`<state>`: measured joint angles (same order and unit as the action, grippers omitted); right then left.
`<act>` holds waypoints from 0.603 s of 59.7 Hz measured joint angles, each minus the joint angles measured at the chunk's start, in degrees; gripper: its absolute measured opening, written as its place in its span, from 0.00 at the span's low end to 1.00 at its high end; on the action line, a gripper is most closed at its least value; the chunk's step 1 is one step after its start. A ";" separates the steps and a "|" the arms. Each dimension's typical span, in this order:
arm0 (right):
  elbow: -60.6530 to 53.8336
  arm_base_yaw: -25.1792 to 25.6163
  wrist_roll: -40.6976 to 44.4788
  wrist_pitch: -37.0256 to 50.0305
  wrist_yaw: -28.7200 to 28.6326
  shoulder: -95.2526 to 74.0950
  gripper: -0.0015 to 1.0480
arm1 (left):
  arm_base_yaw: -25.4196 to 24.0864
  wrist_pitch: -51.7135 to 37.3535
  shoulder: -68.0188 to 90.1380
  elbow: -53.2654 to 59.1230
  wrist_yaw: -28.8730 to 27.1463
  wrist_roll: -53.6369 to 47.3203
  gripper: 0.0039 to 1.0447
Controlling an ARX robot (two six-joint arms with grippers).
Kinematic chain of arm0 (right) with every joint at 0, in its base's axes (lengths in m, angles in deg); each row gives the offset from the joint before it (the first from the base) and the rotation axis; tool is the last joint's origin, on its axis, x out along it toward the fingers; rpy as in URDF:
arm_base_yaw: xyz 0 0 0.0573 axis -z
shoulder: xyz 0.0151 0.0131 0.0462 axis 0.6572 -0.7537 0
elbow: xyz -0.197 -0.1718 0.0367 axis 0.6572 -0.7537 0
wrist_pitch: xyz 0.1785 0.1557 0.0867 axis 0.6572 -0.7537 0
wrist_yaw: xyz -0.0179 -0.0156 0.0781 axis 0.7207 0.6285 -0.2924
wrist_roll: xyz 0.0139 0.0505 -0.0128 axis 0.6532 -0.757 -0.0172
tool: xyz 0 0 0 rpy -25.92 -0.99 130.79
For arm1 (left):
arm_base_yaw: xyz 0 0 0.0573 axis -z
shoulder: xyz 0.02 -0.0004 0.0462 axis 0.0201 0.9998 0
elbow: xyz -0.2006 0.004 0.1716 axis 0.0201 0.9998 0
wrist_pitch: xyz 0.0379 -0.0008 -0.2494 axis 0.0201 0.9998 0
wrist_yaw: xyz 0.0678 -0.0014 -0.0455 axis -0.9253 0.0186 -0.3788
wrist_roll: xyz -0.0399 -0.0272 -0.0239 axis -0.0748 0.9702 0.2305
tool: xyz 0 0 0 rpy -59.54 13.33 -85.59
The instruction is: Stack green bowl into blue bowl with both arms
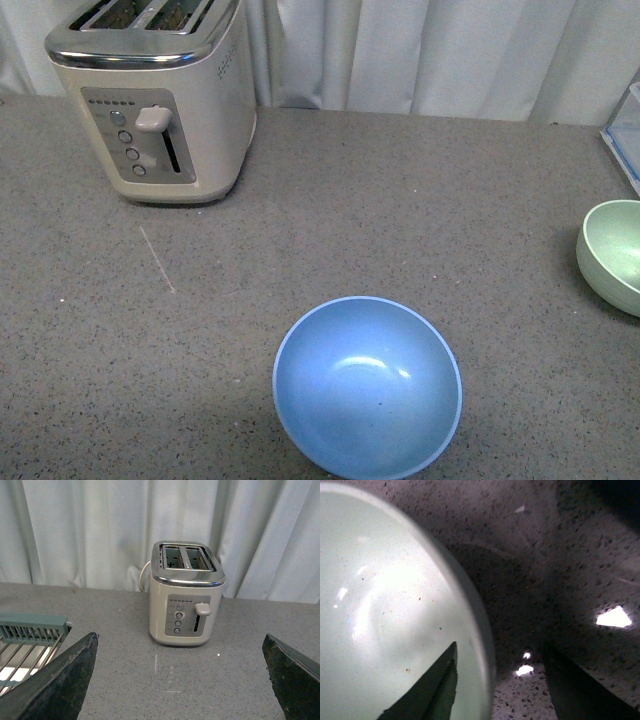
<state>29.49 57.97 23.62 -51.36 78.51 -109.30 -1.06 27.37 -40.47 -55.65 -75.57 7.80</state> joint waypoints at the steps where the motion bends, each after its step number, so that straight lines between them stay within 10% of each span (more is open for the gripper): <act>1: -0.11 -0.09 -0.09 0.00 -0.13 0.09 0.42 | 0.00 0.00 0.00 0.00 -0.02 0.00 0.94; 17: -4.31 -2.21 -0.66 1.09 -3.15 6.62 0.04 | 0.00 0.00 0.00 0.00 0.00 0.00 0.94; 36: -10.67 -7.26 -1.97 0.61 -8.20 21.11 0.03 | 0.00 0.00 0.00 0.00 0.00 0.00 0.94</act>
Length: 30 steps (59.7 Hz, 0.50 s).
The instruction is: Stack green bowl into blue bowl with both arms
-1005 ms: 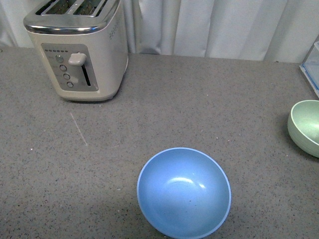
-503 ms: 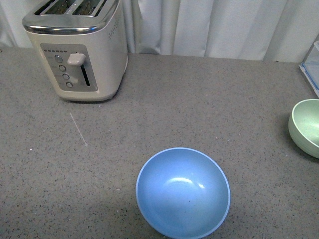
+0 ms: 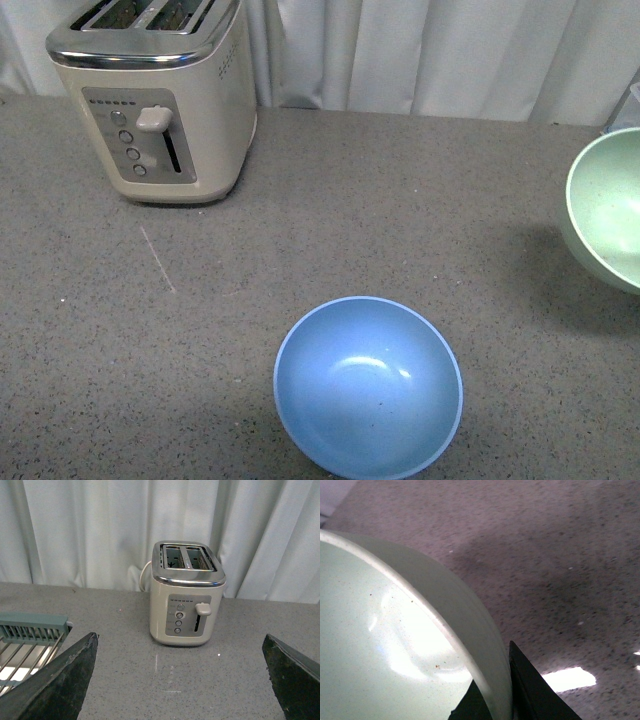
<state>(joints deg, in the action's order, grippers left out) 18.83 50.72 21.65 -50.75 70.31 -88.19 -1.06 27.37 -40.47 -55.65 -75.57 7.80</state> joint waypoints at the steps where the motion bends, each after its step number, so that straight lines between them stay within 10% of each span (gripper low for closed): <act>1: -0.55 -0.81 -0.42 0.00 -0.20 1.07 0.03 | 0.00 0.00 0.00 0.00 0.00 0.00 0.94; 30: -9.99 -27.98 -9.88 4.42 2.60 8.22 0.03 | 0.00 0.00 0.00 0.00 -0.04 -0.02 0.94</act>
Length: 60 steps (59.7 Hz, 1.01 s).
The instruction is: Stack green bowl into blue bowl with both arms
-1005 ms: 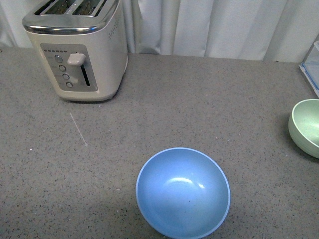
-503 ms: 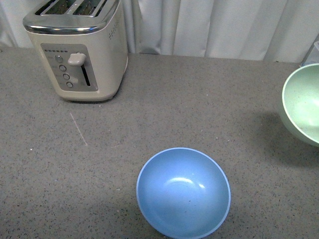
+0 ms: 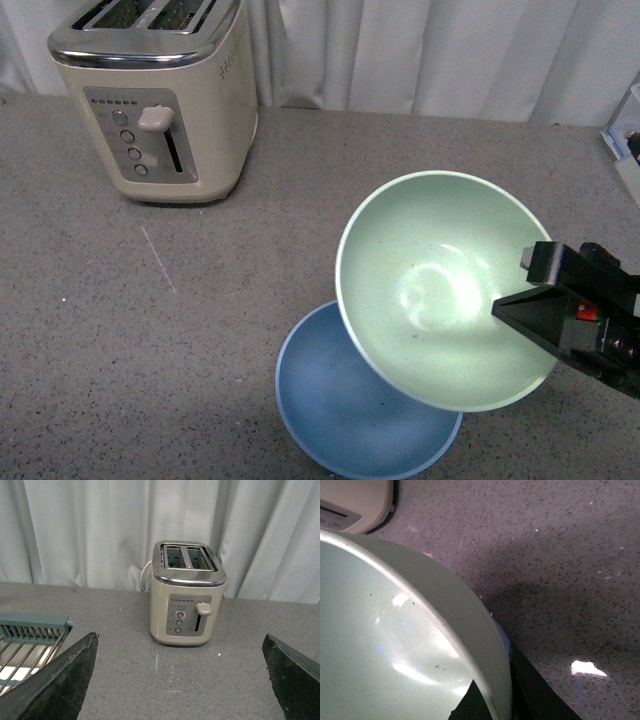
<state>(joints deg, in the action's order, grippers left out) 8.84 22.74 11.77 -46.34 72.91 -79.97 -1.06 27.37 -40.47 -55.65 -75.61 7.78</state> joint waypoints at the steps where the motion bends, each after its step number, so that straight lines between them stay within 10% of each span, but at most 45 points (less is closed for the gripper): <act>1: -0.07 -0.52 -0.26 0.13 0.15 0.00 0.03 | 0.00 0.00 0.00 0.00 0.00 0.00 0.94; 33: -0.61 -6.45 -2.19 1.70 3.69 -2.78 0.04 | 0.00 0.00 0.00 0.00 0.00 0.00 0.94; 60: -2.19 2.73 8.39 -1.49 10.25 6.64 0.72 | 0.00 0.00 0.00 0.00 0.00 0.00 0.94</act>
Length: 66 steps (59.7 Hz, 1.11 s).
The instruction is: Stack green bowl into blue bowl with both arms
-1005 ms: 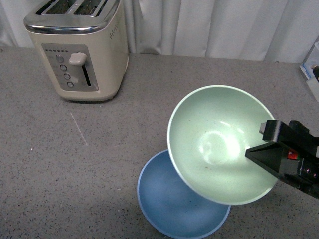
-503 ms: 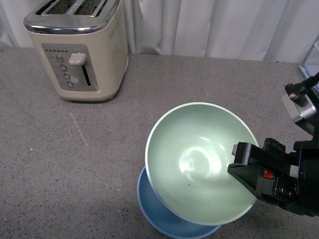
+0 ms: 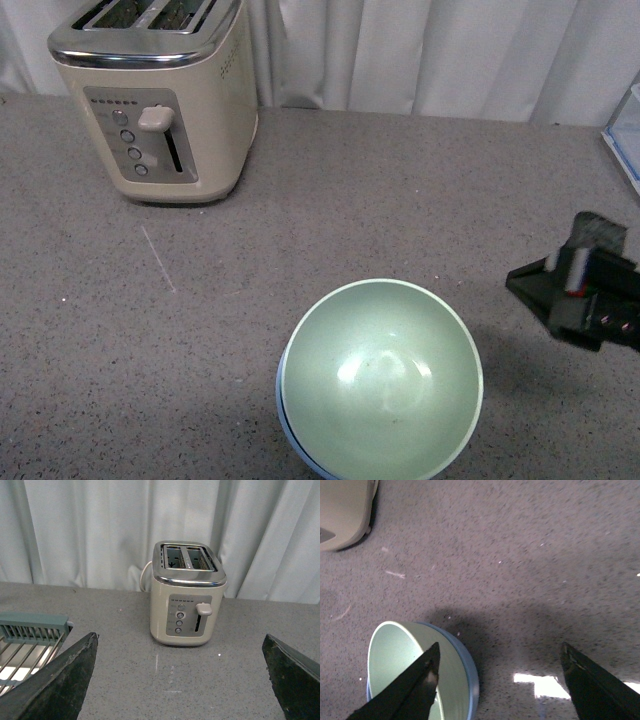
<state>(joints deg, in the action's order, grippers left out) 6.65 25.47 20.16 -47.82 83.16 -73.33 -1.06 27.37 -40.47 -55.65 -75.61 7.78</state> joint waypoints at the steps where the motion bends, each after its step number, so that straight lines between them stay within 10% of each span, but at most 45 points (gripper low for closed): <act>1: -1.05 0.22 1.64 3.10 1.99 -0.09 0.70 | 0.00 0.00 0.00 0.00 0.00 0.00 0.94; 13: -16.20 10.67 20.81 42.07 9.64 7.02 0.37 | 0.00 0.02 0.07 0.00 -0.17 0.00 0.94; 26: -20.06 15.47 25.79 23.30 6.05 36.02 0.01 | 0.00 0.02 0.04 0.00 0.04 0.00 0.94; 45: -20.65 15.47 26.69 -16.35 5.77 76.78 0.01 | 0.00 0.02 0.04 0.00 0.02 0.00 0.94; 66: -20.63 15.52 26.71 -18.86 5.75 80.83 0.01 | 0.00 0.02 0.02 0.00 0.02 0.00 0.94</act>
<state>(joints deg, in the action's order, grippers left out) -13.98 40.99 46.87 -66.68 88.91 7.50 -1.06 27.39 -40.45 -55.65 -75.59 7.78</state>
